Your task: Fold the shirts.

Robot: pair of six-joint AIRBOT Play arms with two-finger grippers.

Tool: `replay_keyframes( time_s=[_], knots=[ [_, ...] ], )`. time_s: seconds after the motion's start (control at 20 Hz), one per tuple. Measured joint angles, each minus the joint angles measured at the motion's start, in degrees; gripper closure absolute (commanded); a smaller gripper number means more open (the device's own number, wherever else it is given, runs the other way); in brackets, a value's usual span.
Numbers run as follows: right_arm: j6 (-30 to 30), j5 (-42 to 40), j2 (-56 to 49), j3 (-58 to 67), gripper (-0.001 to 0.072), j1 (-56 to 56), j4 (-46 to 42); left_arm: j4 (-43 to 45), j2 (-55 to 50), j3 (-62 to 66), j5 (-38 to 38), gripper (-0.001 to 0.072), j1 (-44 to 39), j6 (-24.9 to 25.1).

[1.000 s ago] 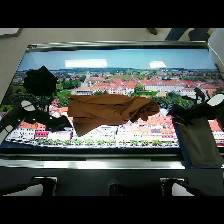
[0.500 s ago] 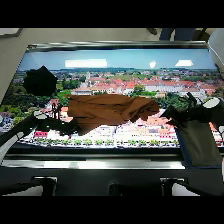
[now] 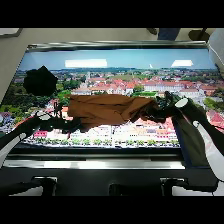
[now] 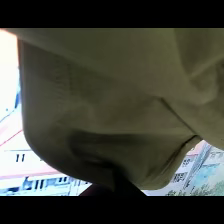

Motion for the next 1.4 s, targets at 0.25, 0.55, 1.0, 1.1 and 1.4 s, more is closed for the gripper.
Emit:
replay_keyframes(
  time_s=[0.25,0.55,1.0,1.1,1.4],
  knots=[
    [-1.95,1.38,1.55,3.39,0.0678,0.72,0.76,4.04,5.79,4.81,0.94,0.0679,0.24,0.44],
    [-4.81,0.20,22.71,20.55,0.0678,-5.16,-3.26,17.35,24.61,27.45,4.59,0.0679,4.28,-1.05],
    [-1.64,-18.47,52.37,31.47,0.0679,-9.07,-7.52,20.79,45.07,48.92,10.97,0.0679,11.21,-8.24],
    [-0.72,-21.03,53.75,31.82,0.0679,-9.22,-7.96,21.03,46.16,49.59,11.15,0.0679,11.43,-8.61],
    [0.26,-22.14,48.00,32.15,0.0679,-9.27,-8.09,26.75,40.76,49.66,1.79,0.0678,11.61,-9.03]
  ],
)
